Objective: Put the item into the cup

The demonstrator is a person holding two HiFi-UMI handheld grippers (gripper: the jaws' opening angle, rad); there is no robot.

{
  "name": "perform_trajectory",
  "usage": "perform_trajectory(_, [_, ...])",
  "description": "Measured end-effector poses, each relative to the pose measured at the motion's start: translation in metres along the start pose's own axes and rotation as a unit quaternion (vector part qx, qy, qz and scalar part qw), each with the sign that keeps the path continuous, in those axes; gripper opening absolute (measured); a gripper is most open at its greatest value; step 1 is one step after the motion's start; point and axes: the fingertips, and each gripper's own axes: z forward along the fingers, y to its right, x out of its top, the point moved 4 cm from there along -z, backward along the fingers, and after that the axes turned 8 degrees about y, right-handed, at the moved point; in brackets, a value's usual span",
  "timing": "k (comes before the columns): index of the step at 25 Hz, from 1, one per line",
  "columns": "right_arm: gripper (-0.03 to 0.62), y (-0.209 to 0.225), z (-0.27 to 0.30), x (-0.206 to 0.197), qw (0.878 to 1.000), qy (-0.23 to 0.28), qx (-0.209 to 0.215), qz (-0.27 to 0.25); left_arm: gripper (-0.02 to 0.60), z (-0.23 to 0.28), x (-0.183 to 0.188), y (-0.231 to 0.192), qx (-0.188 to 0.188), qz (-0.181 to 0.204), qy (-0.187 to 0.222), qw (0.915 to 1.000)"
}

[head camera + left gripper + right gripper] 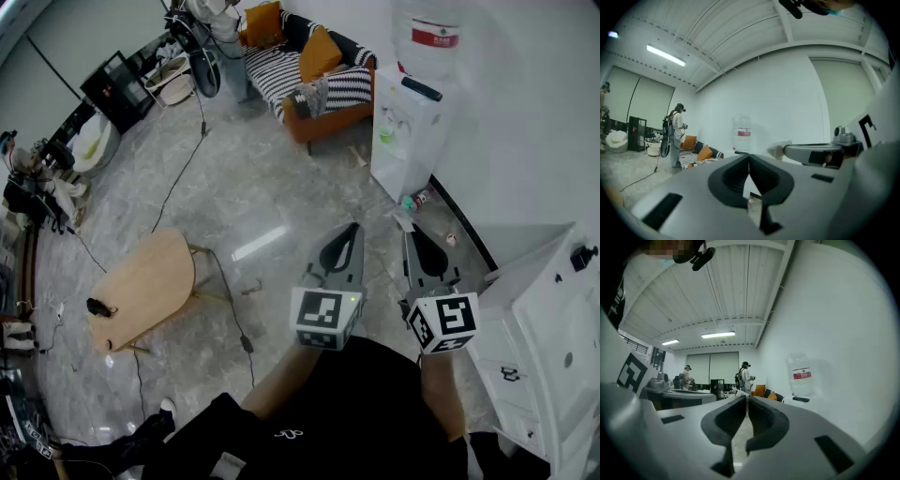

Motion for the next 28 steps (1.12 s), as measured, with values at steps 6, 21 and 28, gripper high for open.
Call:
perform_trajectory(6, [0.025, 0.001, 0.01, -0.003, 1.0, -0.001, 0.007, 0.0, 0.012, 0.006, -0.004, -0.01, 0.011, -0.016, -0.003, 0.9998])
perform_trajectory(21, [0.025, 0.054, 0.07, 0.006, 0.999, 0.018, -0.017, -0.04, 0.012, 0.094, 0.001, -0.041, -0.014, -0.032, 0.031, 0.9989])
perform_trajectory(28, [0.025, 0.084, 0.115, -0.014, 0.999, -0.011, -0.029, -0.023, 0.012, 0.144, -0.015, -0.066, -0.015, -0.053, 0.007, 0.9984])
